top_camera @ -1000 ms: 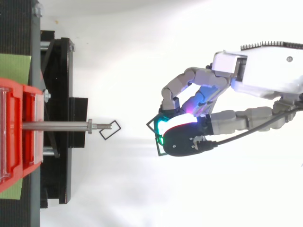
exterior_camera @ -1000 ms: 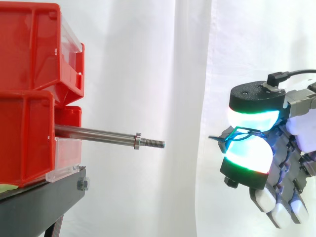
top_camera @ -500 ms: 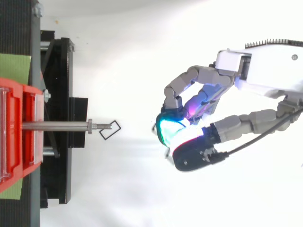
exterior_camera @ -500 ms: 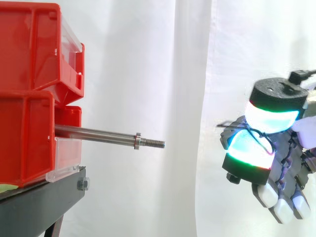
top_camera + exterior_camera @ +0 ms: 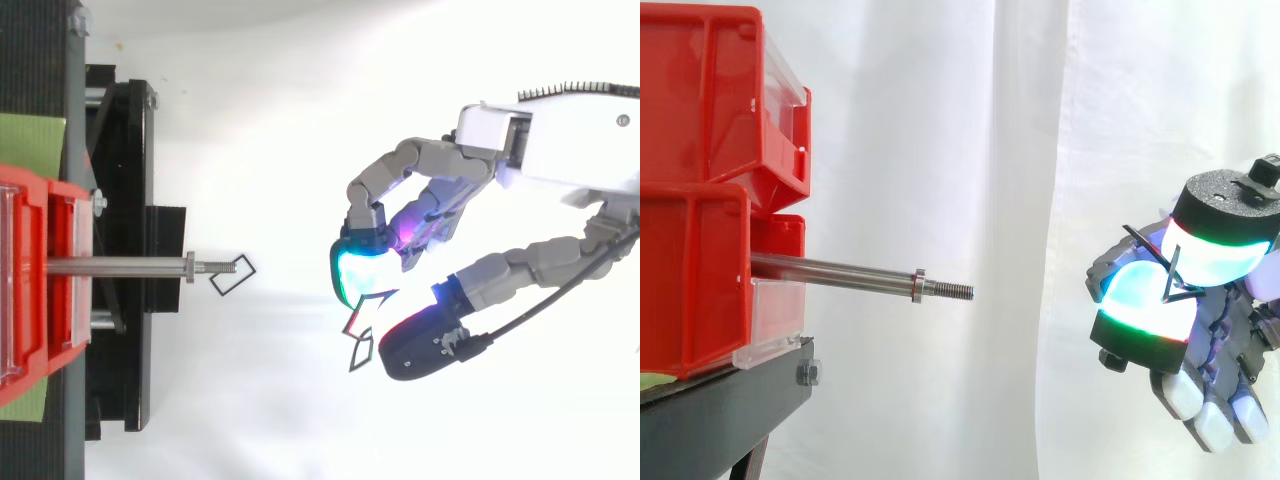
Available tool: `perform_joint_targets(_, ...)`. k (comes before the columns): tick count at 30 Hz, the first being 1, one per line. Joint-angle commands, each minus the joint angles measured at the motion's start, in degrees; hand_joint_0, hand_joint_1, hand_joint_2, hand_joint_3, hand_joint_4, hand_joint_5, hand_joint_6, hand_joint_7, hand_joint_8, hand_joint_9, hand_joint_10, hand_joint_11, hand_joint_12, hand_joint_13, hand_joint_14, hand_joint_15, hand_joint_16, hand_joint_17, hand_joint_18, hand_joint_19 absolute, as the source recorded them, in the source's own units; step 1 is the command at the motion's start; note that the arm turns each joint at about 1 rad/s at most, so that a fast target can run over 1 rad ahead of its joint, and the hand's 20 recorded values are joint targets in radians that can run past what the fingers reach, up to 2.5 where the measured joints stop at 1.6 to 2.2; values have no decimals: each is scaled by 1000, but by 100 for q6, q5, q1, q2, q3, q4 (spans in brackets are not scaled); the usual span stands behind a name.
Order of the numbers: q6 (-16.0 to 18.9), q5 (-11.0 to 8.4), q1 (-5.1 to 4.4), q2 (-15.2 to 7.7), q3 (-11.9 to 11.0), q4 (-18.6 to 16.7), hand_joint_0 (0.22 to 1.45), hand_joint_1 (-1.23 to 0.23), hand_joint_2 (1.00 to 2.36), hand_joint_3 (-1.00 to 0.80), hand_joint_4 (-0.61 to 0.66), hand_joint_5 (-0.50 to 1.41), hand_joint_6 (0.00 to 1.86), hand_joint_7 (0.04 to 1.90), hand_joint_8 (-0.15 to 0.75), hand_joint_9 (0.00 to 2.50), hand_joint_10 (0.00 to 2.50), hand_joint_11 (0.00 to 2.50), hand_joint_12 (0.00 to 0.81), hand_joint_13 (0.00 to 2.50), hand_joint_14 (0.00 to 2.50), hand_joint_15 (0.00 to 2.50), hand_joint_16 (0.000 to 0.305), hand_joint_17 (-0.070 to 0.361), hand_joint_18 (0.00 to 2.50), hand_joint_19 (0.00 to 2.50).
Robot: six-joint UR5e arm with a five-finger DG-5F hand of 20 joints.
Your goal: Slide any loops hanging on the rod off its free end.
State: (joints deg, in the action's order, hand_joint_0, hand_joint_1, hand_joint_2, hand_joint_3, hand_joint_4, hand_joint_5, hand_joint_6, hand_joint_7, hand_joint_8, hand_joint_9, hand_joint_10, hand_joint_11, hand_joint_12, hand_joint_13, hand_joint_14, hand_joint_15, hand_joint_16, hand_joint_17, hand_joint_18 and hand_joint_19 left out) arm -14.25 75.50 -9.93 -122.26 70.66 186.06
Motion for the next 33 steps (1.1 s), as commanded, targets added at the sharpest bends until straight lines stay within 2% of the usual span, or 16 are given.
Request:
perform_joint_targets(1, 1, 0, 0, 0, 0, 0, 607, -736, 1005, -436, 37, -201, 890, 995, 236, 924, 13, 387, 244, 967, 10, 278, 39, 89, 914, 515)
perform_joint_targets(12, -7, 0, 0, 0, 0, 0, 577, -599, 1002, -477, 46, -173, 846, 984, 237, 960, 12, 380, 243, 979, 10, 280, 40, 89, 908, 527)
perform_joint_targets(19, -7, 0, 0, 0, 0, 0, 599, -736, 1014, -334, 30, -182, 846, 1001, 227, 932, 12, 377, 247, 964, 11, 278, 40, 89, 903, 526)
perform_joint_targets(25, 1, 17, 0, 0, 0, 0, 617, -826, 1003, -463, 67, -194, 850, 968, 216, 903, 12, 378, 243, 939, 10, 270, 39, 87, 889, 510)
perform_joint_targets(28, 1, 0, 0, 0, 0, 0, 607, -820, 1000, -500, 68, -192, 849, 962, 220, 905, 12, 374, 242, 939, 10, 266, 38, 87, 889, 510)
perform_joint_targets(33, 1, 17, 0, 0, 0, 0, 569, -719, 1000, -500, 90, -178, 835, 958, 227, 930, 12, 380, 243, 944, 12, 268, 39, 87, 892, 512)
